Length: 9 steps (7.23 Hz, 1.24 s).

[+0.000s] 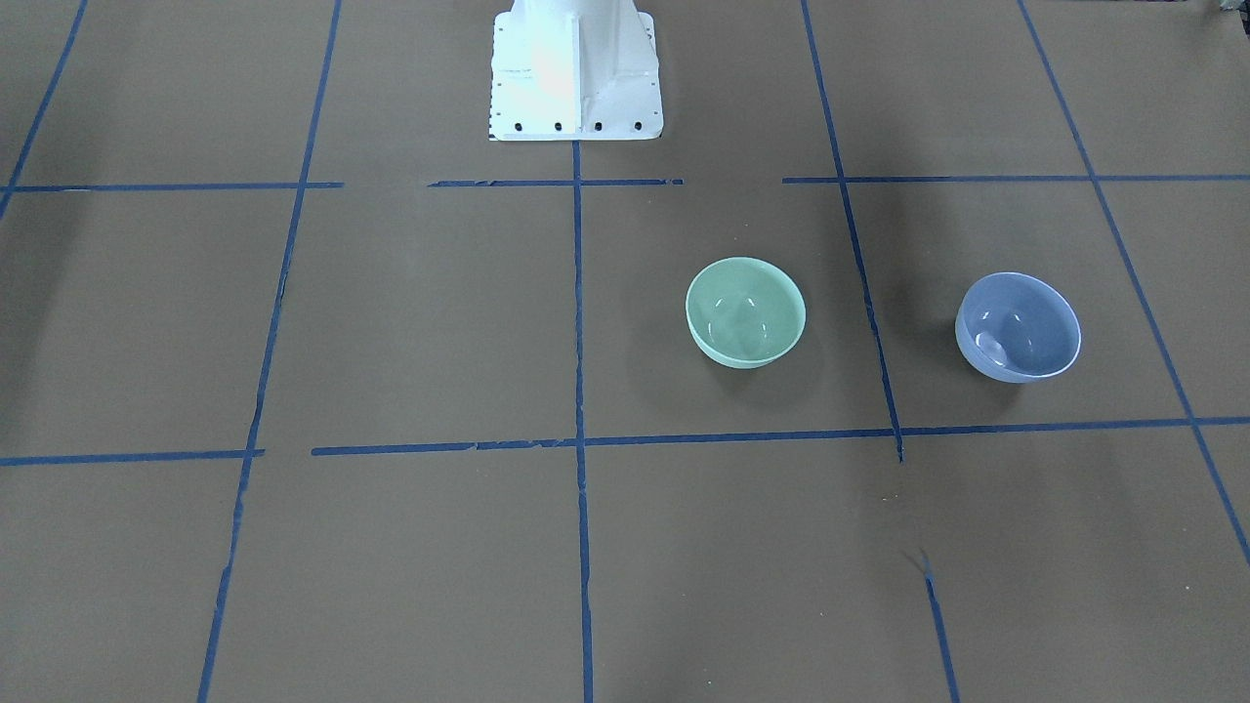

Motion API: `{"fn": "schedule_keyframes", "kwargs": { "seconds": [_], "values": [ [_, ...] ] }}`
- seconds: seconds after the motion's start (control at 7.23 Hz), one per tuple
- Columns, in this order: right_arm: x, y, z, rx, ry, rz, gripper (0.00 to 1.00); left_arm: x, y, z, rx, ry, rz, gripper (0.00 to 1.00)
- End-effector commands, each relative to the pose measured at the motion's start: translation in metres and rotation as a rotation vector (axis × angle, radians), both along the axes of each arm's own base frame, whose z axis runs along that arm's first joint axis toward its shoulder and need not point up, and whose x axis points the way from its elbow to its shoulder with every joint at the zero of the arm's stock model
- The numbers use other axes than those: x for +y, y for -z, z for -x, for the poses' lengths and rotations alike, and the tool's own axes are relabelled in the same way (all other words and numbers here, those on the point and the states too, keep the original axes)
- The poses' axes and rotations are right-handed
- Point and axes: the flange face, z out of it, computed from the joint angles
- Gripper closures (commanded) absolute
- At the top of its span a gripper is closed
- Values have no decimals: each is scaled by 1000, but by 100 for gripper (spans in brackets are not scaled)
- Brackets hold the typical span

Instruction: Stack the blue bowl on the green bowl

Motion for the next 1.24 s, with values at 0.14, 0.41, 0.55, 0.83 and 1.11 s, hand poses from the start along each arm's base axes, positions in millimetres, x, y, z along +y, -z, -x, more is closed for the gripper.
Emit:
{"fn": "schedule_keyframes", "kwargs": {
  "seconds": [0.14,0.41,0.55,0.83,1.11],
  "values": [
    [0,0,0,0,0,0,0,-3,45,-118,63,64,117,0],
    [0,0,0,-1,0,0,0,8,19,-192,48,110,129,0],
    [0,0,0,0,0,0,0,8,-6,-209,34,115,104,0],
    [0,0,0,0,0,2,0,10,-19,-239,32,70,108,0],
    [0,0,0,0,0,0,0,7,-22,-258,31,42,114,11]
  ]
}}
